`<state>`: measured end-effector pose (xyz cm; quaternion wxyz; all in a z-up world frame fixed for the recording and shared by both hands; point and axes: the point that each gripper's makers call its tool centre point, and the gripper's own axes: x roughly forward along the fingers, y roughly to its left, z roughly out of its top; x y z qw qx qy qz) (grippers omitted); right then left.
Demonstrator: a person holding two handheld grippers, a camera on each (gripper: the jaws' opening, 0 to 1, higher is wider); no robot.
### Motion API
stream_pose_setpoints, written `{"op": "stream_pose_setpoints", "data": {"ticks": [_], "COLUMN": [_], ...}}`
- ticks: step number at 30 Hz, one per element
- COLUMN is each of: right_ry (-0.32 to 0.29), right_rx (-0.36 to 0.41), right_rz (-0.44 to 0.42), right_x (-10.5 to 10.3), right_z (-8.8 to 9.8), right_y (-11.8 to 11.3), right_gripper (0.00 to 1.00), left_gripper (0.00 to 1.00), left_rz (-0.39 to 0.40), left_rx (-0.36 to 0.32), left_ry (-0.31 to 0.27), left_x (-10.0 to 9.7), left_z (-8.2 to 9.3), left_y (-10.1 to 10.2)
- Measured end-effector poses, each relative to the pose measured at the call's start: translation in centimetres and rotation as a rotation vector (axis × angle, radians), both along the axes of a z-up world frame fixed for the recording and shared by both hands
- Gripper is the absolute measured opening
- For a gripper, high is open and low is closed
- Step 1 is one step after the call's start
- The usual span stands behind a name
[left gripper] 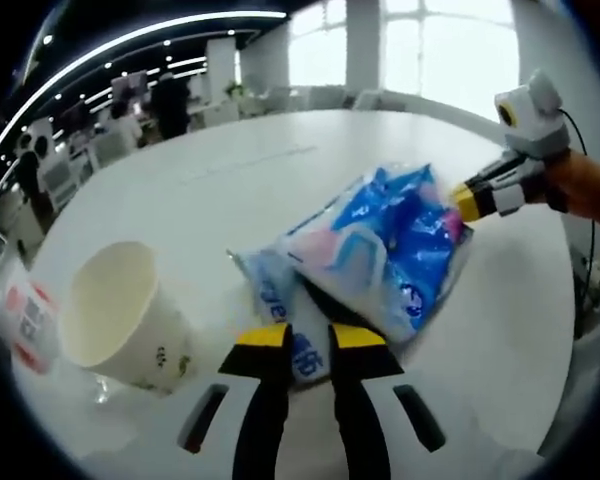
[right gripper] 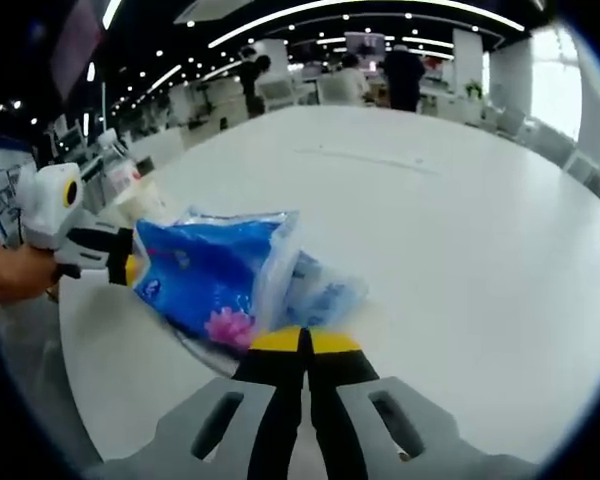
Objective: Arrange the tabletop items into an orderly group along one side of the table until the central work area is clear of visible clutter.
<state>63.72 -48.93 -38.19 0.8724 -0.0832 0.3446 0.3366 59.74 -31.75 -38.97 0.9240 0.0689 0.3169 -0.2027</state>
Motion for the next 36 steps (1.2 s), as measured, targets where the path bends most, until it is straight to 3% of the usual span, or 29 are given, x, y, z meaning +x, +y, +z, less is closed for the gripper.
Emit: {"op": "stream_pose_setpoints", "data": {"ticks": [8,15,22,28,36], "right_ry": [-0.019,-0.042,-0.043,-0.056,-0.07], "right_rx": [0.02,0.015,0.014,0.016,0.019], "right_rz": [0.009,0.008,-0.001,-0.007,-0.024], "right_x": [0.0,0.0,-0.4,-0.8,-0.5], "right_z": [0.5,0.9,1.0,1.0,1.3], "right_y": [0.4,0.2,-1.0,-1.9,-1.4], "right_gripper": [0.01,0.09,0.28,0.37,0.38], "left_gripper": [0.15,0.19,0.27,0.39,0.41], "left_rz": [-0.019,-0.033,-0.051,-0.063,-0.037], "left_rx": [-0.02,-0.018,-0.034,-0.061,-0.064], "left_ry": [-0.021,-0.034,-0.028,-0.031,-0.039], "left_x": [0.0,0.0,-0.7,-1.3,-0.9], "left_z": [0.6,0.8,0.9,1.3,1.5], "left_y": [-0.5,-0.5,-0.4,-0.2,0.4]}}
